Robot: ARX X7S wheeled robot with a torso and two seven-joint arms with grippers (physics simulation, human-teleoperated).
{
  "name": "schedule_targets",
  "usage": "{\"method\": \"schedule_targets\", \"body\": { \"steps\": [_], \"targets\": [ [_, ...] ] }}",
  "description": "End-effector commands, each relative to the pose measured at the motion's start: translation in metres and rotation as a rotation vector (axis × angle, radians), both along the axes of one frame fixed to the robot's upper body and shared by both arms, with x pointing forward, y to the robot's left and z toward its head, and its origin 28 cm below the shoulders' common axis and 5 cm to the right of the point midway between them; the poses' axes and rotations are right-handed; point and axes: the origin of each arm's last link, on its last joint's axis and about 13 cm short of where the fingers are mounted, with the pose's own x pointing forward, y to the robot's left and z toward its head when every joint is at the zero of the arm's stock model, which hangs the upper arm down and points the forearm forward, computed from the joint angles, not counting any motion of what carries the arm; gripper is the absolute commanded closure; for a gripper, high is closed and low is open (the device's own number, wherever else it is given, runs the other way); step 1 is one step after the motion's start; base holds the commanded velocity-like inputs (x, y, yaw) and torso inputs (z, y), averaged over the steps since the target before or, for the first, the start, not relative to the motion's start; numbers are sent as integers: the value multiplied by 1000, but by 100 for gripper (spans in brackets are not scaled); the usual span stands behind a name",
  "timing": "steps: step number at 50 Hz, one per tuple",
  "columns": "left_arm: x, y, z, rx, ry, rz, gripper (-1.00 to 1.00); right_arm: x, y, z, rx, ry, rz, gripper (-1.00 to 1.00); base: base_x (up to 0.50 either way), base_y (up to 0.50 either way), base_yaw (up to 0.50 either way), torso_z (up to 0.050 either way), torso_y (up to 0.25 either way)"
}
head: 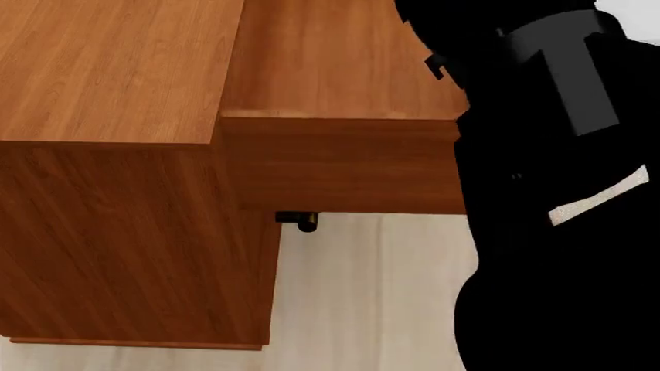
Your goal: Close the bottom drawer of the cabinet and open the top drawer.
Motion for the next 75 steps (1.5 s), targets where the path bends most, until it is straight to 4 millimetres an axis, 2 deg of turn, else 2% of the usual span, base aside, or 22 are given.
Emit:
{"method": "schedule_targets", "body": {
  "steps": [1,34,51,75],
  "targets": [
    [0,0,0,-1,-1,-1,-100,-4,-16,2,-41,4,-78,-100,0,-2,0,0,0],
    [0,-1,0,-3,-1,-6,-100,-15,-45,16,-81,-8,-197,-100,-1,-1,-2,0,0],
    [-1,-1,2,-9,-10,-12,-100,-29,-38,50,-121,-67,-198,-100,-1,-2,-3,0,1],
    [-13,0,13,-14,-42,-20,-100,-50,-32,91,-101,-153,-180,-100,0,-1,-2,0,0]
  ]
}}
